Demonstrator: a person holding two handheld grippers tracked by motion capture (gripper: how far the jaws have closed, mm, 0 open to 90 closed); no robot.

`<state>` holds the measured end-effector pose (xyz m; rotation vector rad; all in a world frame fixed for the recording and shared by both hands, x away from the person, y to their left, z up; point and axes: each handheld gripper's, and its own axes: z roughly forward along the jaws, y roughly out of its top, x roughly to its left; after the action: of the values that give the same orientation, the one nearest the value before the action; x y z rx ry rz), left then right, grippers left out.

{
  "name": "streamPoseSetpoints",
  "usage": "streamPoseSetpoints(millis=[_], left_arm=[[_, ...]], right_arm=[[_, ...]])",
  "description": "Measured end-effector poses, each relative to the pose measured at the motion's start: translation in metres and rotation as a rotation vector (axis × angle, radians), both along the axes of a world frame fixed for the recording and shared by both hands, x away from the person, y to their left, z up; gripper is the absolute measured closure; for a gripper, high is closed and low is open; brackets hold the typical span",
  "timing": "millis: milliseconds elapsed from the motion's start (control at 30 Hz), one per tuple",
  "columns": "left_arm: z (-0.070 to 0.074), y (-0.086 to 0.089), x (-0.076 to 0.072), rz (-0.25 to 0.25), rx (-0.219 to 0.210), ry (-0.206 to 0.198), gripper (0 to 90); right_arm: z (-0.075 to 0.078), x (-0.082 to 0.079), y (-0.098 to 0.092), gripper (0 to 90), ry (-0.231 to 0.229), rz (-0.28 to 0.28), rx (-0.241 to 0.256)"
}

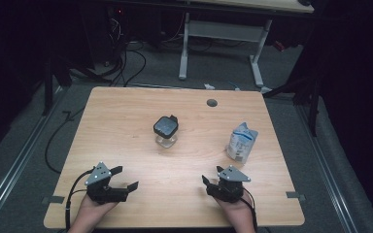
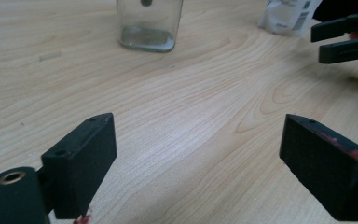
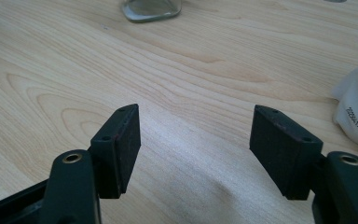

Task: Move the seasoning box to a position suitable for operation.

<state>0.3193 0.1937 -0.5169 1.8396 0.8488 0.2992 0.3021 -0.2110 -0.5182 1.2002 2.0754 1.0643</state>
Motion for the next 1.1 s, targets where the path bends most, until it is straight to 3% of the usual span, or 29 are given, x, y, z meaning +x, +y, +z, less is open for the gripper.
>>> streamPoseSetpoints(millis=[100,167,400,433,500,567,733,833,867,900,933,967,1100], left_arm=[[0.000,0.000,-0.002,0.010,0.020,-0.016,12.2],[-0.003,-0.002,-0.003,0.022,0.036,-0.007,12.6],[-0.004,-0.008,-0.005,0.060,0.041,-0.013,16.3],[-0.002,-0.012,-0.003,0.085,0.042,-0.018,20.8],[0.000,-0.014,-0.001,0.087,0.044,-0.027,37.2],[0.003,-0.022,0.005,0.080,0.052,-0.051,38.8],[0.006,-0.036,0.028,0.092,0.041,-0.007,44.6],[0.011,-0.044,0.044,0.123,0.086,-0.033,51.5],[0.013,-0.046,0.052,0.138,0.102,-0.035,52.5],[0.017,-0.048,0.067,0.169,0.111,-0.035,60.4],[0.017,-0.048,0.067,0.169,0.111,-0.035,64.6],[0.020,-0.050,0.078,0.181,0.121,-0.047,64.6],[0.030,-0.060,0.122,0.218,0.106,-0.031,82.3]], right_arm=[[-0.001,0.000,0.001,35.1,-0.002,0.006,-0.003],[-0.001,0.001,0.002,36.0,-0.004,0.007,-0.002],[-0.001,0.005,0.003,42.8,-0.008,0.019,0.011],[-0.001,0.004,0.004,45.7,-0.013,0.019,0.007],[-0.002,0.003,0.005,47.6,-0.015,0.026,-0.001],[-0.002,0.002,0.006,48.4,-0.011,0.025,-0.001],[-0.002,0.000,0.006,50.8,-0.014,0.036,0.001],[-0.001,0.000,0.008,51.0,-0.018,0.029,-0.011],[0.000,0.001,0.008,51.4,-0.018,0.029,-0.002],[0.003,0.005,0.010,53.4,-0.023,0.027,0.014],[0.003,0.005,0.010,53.4,-0.023,0.027,0.014],[0.004,0.007,0.011,54.1,-0.023,0.025,0.017],[0.004,0.014,0.018,59.2,-0.015,0.040,0.002]])
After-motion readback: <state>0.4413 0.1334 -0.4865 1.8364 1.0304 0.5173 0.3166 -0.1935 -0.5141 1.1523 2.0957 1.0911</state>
